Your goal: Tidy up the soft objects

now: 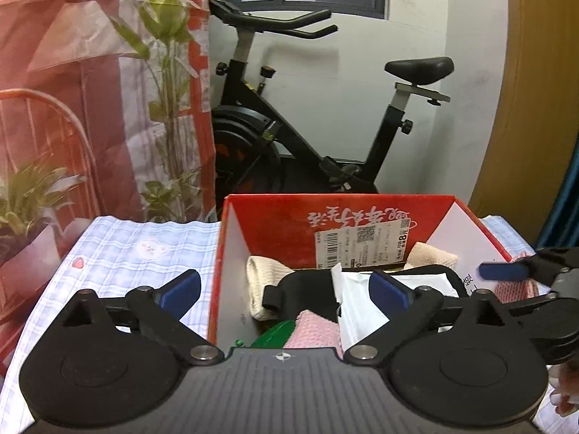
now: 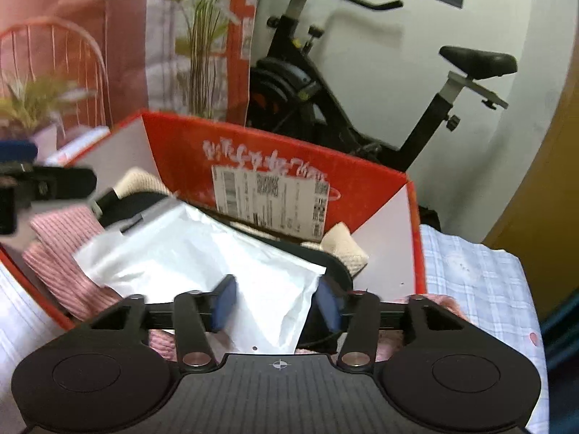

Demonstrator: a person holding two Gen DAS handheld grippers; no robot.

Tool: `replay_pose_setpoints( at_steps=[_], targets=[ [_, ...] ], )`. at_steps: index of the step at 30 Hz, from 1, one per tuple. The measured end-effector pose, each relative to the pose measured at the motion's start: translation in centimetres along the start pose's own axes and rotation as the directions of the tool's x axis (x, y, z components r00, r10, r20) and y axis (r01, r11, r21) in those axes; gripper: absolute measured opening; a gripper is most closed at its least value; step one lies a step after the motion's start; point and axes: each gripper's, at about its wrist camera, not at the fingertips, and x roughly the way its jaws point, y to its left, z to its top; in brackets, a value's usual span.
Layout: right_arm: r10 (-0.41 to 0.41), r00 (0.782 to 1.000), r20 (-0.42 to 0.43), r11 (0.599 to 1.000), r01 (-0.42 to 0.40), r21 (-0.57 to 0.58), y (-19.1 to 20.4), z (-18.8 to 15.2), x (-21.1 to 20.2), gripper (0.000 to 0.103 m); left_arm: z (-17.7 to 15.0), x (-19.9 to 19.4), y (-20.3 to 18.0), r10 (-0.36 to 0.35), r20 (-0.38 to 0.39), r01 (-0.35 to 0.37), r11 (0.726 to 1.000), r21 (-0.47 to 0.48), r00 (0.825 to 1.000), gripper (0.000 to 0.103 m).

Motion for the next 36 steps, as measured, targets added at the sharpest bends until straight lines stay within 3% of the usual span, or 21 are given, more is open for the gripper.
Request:
replay_pose_setpoints(
  at_steps=[4, 6, 9, 14, 18, 23, 26, 30, 36],
  targets=[
    [-0.007, 0.997, 0.072, 1.0, 0.008, -0.012, -0.2, 0.3, -2.7, 0.077, 0.4, -1.6, 0.8, 0.016, 0.007, -0.016, 0.999, -0.031, 1.0, 0.103],
    [-0.009, 0.995, 0.096, 1.0, 0.009, 0.0, -0.4, 0.4, -4.0, 0.093, 0.6, -2.5, 1.1, 0.038, 0.015, -0.037, 0.999, -0.03, 0.999, 0.103],
    [-0.009, 0.99, 0.14, 0.999, 0.004, 0.033, -0.9, 0.7, -6.2, 0.102, 0.9, -4.4, 1.3, 0.074, 0.036, -0.074, 0.997, -0.023, 0.997, 0.103],
    [-0.006, 0.979, 0.203, 0.995, -0.015, 0.102, -1.3, 1.0, -10.4, 0.103, 1.4, -8.5, 1.6, 0.105, 0.08, -0.104, 0.994, -0.02, 0.991, 0.103],
    [-0.057, 0.963, 0.263, 0.993, 0.028, 0.112, -0.8, 1.1, -14.3, 0.103, 2.1, -12.2, 1.5, 0.156, 0.121, -0.154, 0.988, -0.026, 0.98, 0.103],
    [-0.045, 0.949, 0.313, 0.991, 0.004, 0.133, -0.3, 0.8, -19.6, 0.103, 2.5, -18.0, 1.6, 0.142, 0.171, -0.138, 0.99, -0.034, 0.975, 0.103],
    [-0.043, 0.932, 0.36, 0.989, -0.012, 0.149, -0.1, 0.5, -23.4, 0.103, 2.6, -21.3, 1.2, 0.17, 0.179, -0.166, 0.985, -0.034, 0.969, 0.103],
    [-0.093, 0.907, 0.411, 0.988, 0.033, 0.153, 0.6, -0.1, -28.1, 0.103, 2.3, -25.5, 1.2, 0.174, 0.211, -0.167, 0.985, -0.051, 0.962, 0.103],
    [-0.117, 0.875, 0.47, 0.979, 0.023, 0.201, 0.8, -1.2, -33.6, 0.103, 1.5, -30.3, 0.3, 0.245, 0.281, -0.243, 0.969, -0.043, 0.928, 0.103]
  ],
)
